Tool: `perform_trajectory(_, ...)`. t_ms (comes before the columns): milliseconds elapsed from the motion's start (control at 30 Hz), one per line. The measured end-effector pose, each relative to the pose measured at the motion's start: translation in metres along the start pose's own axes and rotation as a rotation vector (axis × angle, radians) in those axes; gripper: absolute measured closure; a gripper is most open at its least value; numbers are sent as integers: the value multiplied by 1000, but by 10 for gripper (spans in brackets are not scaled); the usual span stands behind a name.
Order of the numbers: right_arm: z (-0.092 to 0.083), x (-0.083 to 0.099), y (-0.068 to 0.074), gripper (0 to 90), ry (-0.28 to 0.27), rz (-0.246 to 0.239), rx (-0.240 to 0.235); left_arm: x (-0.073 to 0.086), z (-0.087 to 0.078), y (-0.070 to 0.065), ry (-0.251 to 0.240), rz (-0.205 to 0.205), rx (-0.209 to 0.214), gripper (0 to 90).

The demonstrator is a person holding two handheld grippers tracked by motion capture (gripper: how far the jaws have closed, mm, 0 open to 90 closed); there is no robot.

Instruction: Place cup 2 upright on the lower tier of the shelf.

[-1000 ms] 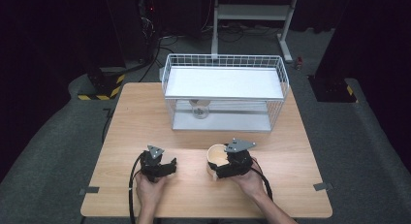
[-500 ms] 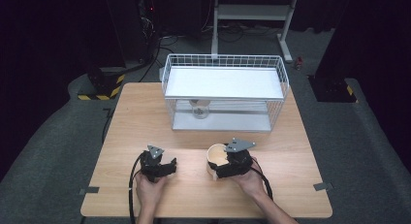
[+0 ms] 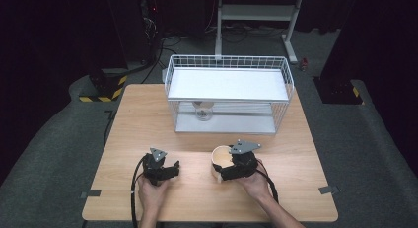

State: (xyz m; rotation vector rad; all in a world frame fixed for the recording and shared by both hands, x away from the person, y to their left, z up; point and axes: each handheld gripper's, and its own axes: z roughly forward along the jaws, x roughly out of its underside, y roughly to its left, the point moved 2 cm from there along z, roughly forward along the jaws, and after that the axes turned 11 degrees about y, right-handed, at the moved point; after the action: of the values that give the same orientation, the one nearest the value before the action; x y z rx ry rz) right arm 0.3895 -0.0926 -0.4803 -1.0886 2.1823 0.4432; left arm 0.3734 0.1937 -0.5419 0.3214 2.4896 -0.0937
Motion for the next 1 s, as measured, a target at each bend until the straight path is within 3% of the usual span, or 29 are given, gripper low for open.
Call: perform_trajectory(1000,-11,-2,-23,96,12,29,29,0,0,0,-1,-2,1,176)
